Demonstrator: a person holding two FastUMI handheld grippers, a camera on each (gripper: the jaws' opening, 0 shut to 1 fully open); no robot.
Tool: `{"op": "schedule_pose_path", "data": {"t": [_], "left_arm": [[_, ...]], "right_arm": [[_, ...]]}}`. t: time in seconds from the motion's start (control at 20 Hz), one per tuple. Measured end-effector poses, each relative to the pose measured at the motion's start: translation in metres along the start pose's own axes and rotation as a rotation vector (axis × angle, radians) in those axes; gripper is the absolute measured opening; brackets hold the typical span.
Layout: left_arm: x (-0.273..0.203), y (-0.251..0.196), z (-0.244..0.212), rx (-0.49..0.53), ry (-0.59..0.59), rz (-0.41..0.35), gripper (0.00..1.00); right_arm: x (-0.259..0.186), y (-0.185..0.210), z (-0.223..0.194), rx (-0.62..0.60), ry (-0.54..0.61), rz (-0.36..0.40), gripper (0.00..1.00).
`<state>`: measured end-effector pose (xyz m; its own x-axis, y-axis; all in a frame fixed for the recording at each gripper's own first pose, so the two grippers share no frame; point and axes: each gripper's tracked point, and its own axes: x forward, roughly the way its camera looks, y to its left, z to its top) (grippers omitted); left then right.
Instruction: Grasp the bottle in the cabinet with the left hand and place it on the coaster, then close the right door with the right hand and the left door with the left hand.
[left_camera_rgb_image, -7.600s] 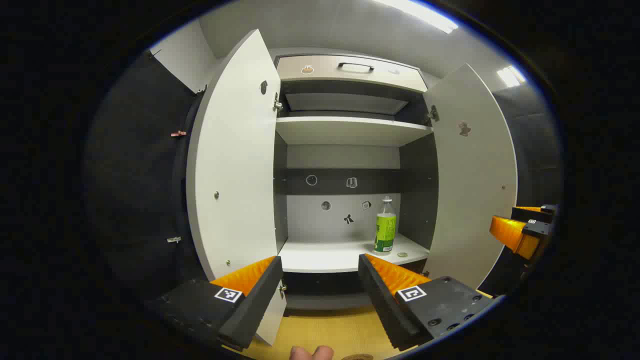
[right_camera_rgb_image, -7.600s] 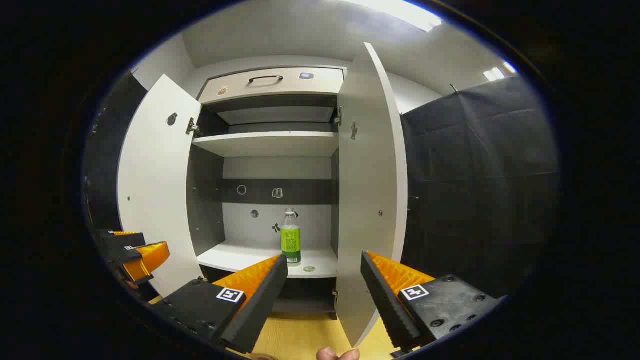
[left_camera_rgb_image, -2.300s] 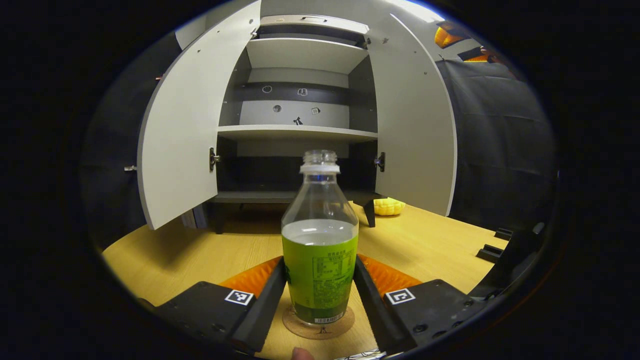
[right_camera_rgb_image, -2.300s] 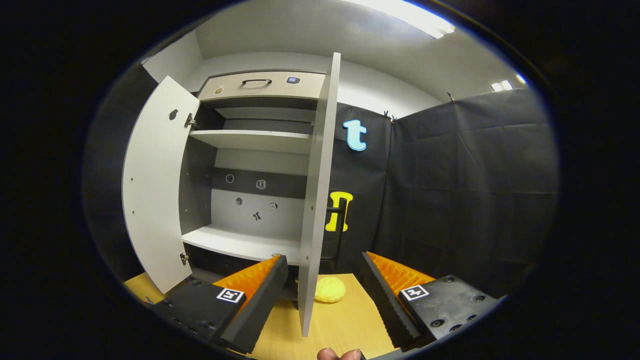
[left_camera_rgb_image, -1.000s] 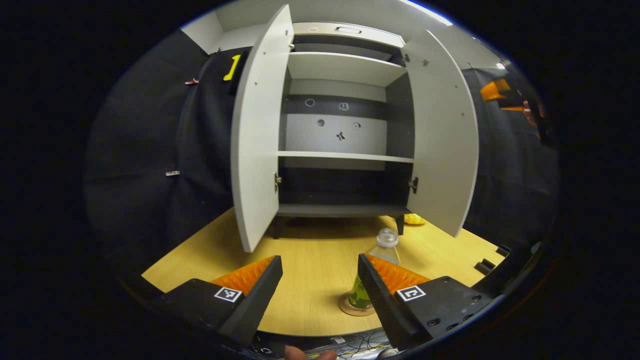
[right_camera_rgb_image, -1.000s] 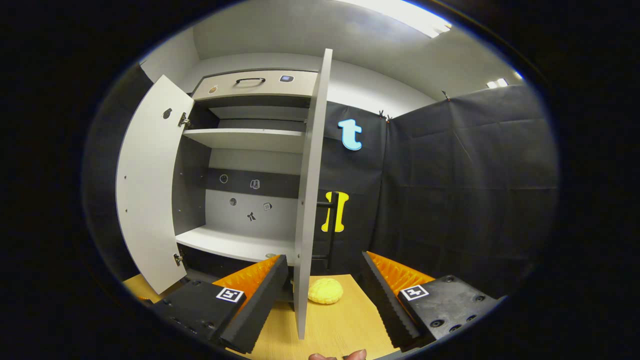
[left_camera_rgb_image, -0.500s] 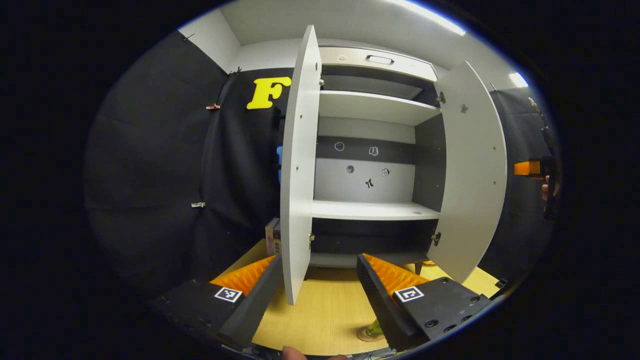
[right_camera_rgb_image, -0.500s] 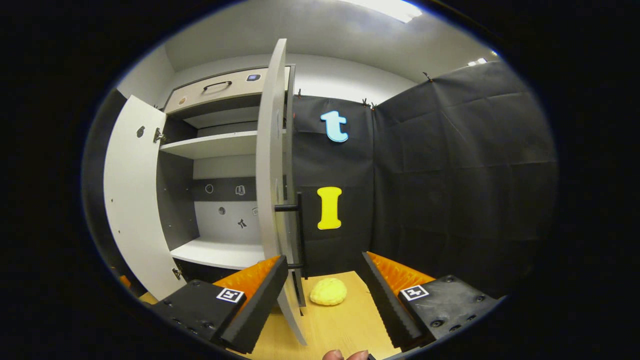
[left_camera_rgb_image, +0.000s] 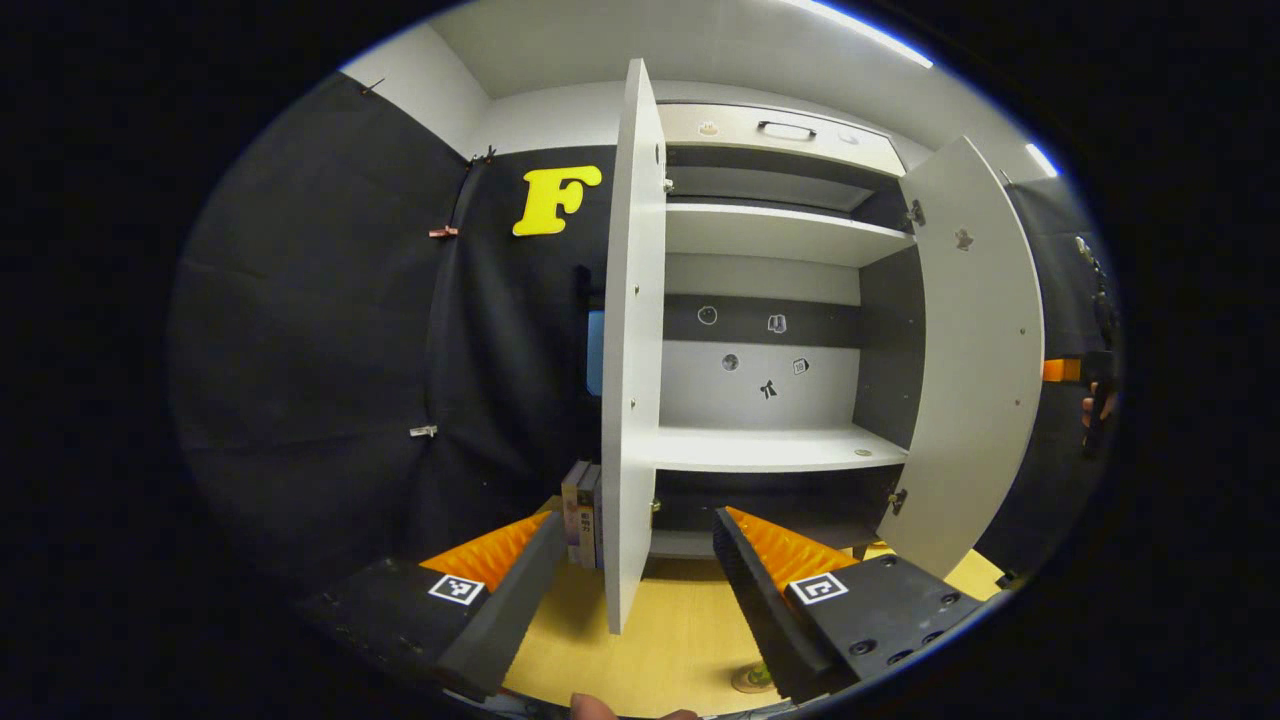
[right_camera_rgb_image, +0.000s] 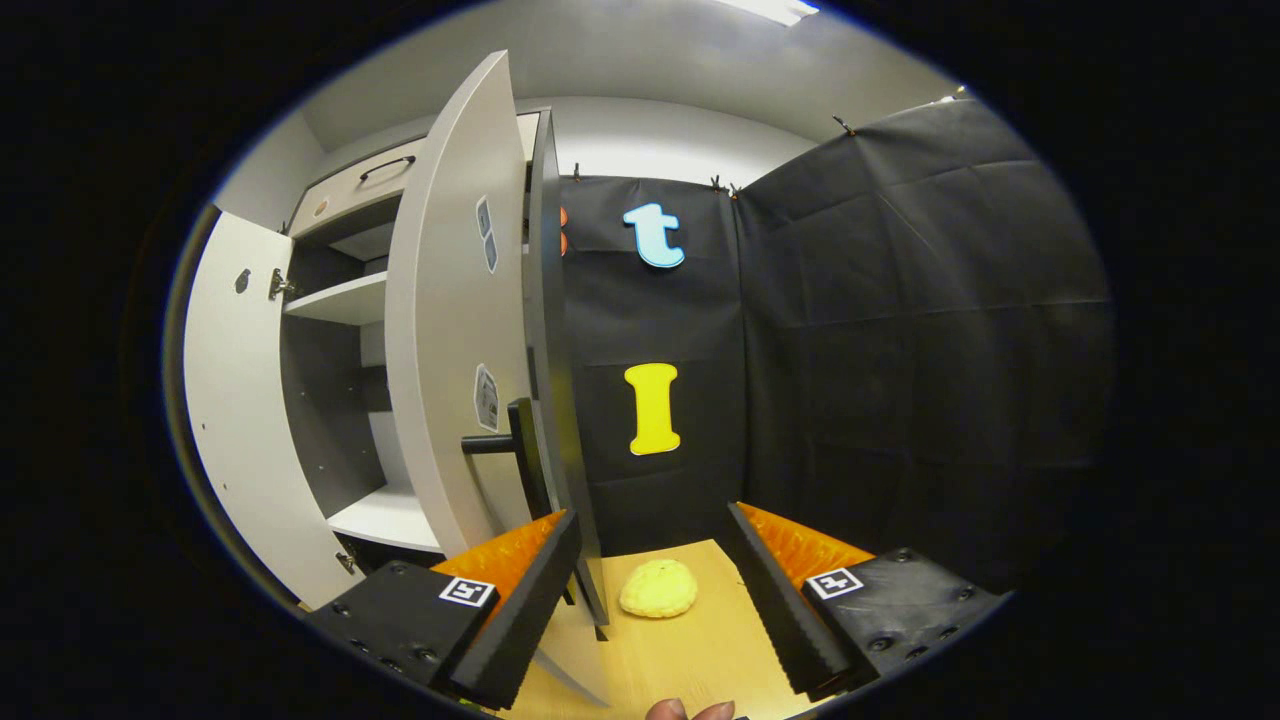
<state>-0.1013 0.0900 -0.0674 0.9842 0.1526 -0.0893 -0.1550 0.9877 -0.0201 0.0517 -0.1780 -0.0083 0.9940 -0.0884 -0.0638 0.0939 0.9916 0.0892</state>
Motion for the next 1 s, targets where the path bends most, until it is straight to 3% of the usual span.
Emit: {"op": "schedule_pose_path", "data": {"t": [0.1,0.45,1.0], "left_arm": [[-0.001,0.002,0.004,0.012,-0.008,-0.009,0.95],[0.004,0.016,0.004,-0.021,-0.006,-0.041,0.95],[0.007,0.030,0.006,0.010,-0.018,-0.073,0.95]], "right_arm": [[-0.002,0.006,0.000,0.015,0.005,0.006,0.97],[-0.012,0.049,-0.007,0.039,0.016,0.062,0.97],[0.003,0.178,-0.023,0.020,0.040,0.243,0.97]]}}
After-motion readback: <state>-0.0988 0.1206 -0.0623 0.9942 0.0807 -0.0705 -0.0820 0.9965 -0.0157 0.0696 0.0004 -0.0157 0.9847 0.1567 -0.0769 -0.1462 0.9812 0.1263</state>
